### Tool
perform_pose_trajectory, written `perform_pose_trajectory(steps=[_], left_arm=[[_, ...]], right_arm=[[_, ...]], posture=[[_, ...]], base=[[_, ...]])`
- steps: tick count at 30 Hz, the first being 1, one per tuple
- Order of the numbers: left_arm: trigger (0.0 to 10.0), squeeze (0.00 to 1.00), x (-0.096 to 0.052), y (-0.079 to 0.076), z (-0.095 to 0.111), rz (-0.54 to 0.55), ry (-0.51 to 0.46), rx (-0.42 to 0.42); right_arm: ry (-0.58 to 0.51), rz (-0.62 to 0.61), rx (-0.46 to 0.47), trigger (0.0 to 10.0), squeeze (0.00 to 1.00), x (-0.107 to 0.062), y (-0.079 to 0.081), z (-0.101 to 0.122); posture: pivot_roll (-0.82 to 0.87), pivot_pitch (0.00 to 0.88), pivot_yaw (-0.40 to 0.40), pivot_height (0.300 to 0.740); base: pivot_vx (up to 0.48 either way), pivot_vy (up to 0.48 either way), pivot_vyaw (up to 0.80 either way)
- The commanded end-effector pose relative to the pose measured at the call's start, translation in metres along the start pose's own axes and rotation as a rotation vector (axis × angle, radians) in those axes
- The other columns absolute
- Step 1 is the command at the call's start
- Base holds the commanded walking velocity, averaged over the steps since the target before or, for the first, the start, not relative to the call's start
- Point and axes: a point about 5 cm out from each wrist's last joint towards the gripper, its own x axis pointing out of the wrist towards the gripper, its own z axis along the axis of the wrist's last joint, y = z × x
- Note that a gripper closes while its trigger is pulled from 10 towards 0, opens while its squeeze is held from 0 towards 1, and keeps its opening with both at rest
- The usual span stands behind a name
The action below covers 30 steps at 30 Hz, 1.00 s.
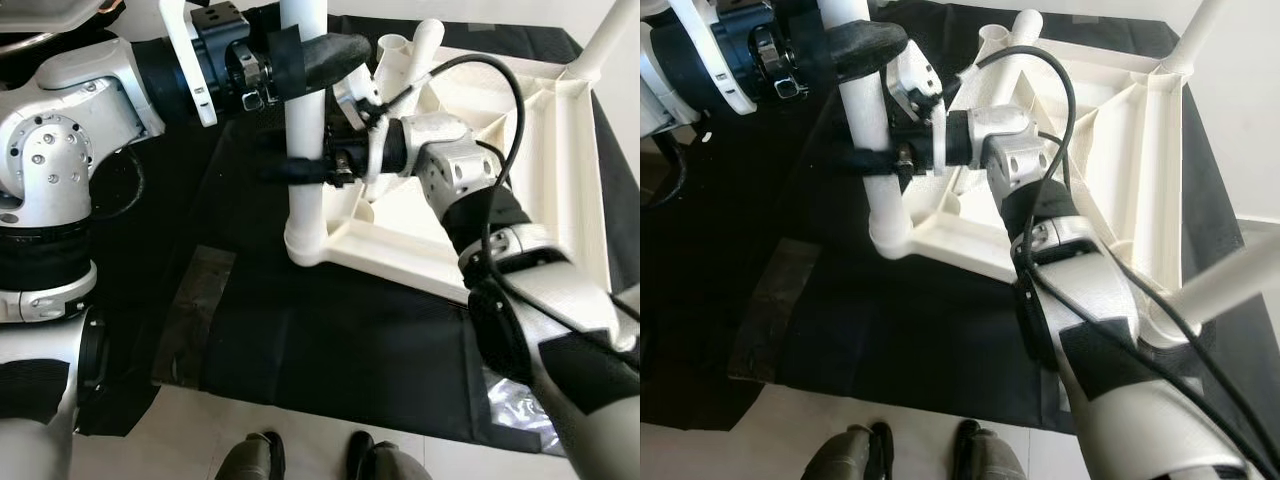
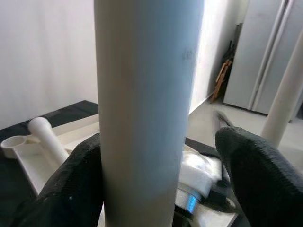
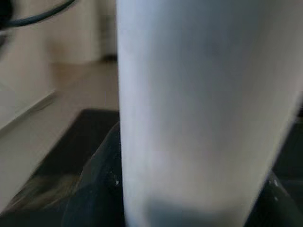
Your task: Building children table
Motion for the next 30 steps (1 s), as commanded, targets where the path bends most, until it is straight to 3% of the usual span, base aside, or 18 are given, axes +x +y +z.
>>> perform_pose_trajectory(steps=[1,3,4,6,7,12,13,22,23,24,28,29,30], left_arm=[[10.0,0.0,-0.005,-0.003,0.003,-0.007,-0.001,0.02],[10.0,0.0,-0.01,-0.004,0.002,0.003,0.003,0.012],[10.0,0.0,-0.01,-0.004,0.002,0.003,0.003,0.012],[10.0,0.0,-0.014,-0.005,-0.005,0.004,0.022,-0.009],[10.0,0.0,-0.014,-0.007,-0.007,-0.005,0.031,-0.013],[10.0,0.0,-0.015,-0.009,-0.01,-0.021,0.044,-0.017],[10.0,0.0,-0.016,-0.008,-0.01,-0.01,0.045,-0.007],[10.0,0.0,-0.021,-0.006,-0.01,0.048,0.066,0.032],[10.0,0.0,-0.036,0.001,-0.017,0.156,0.118,0.089],[10.0,0.0,-0.042,0.004,-0.02,0.197,0.139,0.109],[10.0,0.0,-0.057,0.011,-0.023,0.26,0.159,0.113],[10.0,0.0,-0.069,0.015,-0.024,0.307,0.156,0.098],[10.0,0.0,-0.081,0.018,-0.024,0.357,0.156,0.09]], right_arm=[[0.121,-0.143,0.045,0.0,0.0,-0.001,0.009,-0.027],[0.27,-0.451,0.14,0.0,0.0,-0.002,0.047,-0.064],[0.27,-0.451,0.14,0.0,0.0,-0.002,0.047,-0.064],[0.308,-0.591,0.257,0.0,0.0,0.001,0.082,-0.081],[0.291,-0.604,0.283,0.0,0.0,0.005,0.084,-0.081],[0.255,-0.635,0.286,0.0,0.0,0.011,0.075,-0.075],[0.238,-0.66,0.274,0.0,0.0,0.012,0.065,-0.071],[0.227,-0.687,0.264,0.0,0.0,0.01,0.065,-0.066],[0.234,-0.724,0.269,0.0,0.0,0.009,0.074,-0.058],[0.235,-0.734,0.272,0.0,0.0,0.009,0.076,-0.056],[0.223,-0.735,0.269,0.0,0.0,0.009,0.077,-0.052],[0.207,-0.736,0.269,0.0,0.0,0.009,0.077,-0.049],[0.203,-0.737,0.267,1.0,0.0,0.009,0.076,-0.047]], posture=[[0.05,0.265,-0.056,0.74],[0.06,0.271,-0.058,0.74],[0.06,0.271,-0.058,0.74],[0.06,0.26,-0.041,0.74],[0.06,0.258,-0.04,0.74],[0.06,0.245,-0.042,0.74],[0.07,0.233,-0.044,0.74],[0.07,0.223,-0.038,0.74],[0.06,0.221,-0.032,0.74],[0.06,0.221,-0.032,0.74],[0.06,0.221,-0.027,0.74],[0.06,0.222,-0.025,0.74],[0.06,0.222,-0.024,0.74]], base=[[0.0,0.0,0.0],[0.0,0.0,0.0],[0.0,0.0,0.0],[0.0,0.0,0.0],[0.0,0.0,0.0],[0.0,0.0,0.0],[0.0,0.0,0.0],[0.0,0.0,0.0],[0.0,0.0,0.0],[0.0,0.0,0.0],[0.0,0.0,0.0],[0.0,0.0,0.0],[0.0,0.0,0.0]])
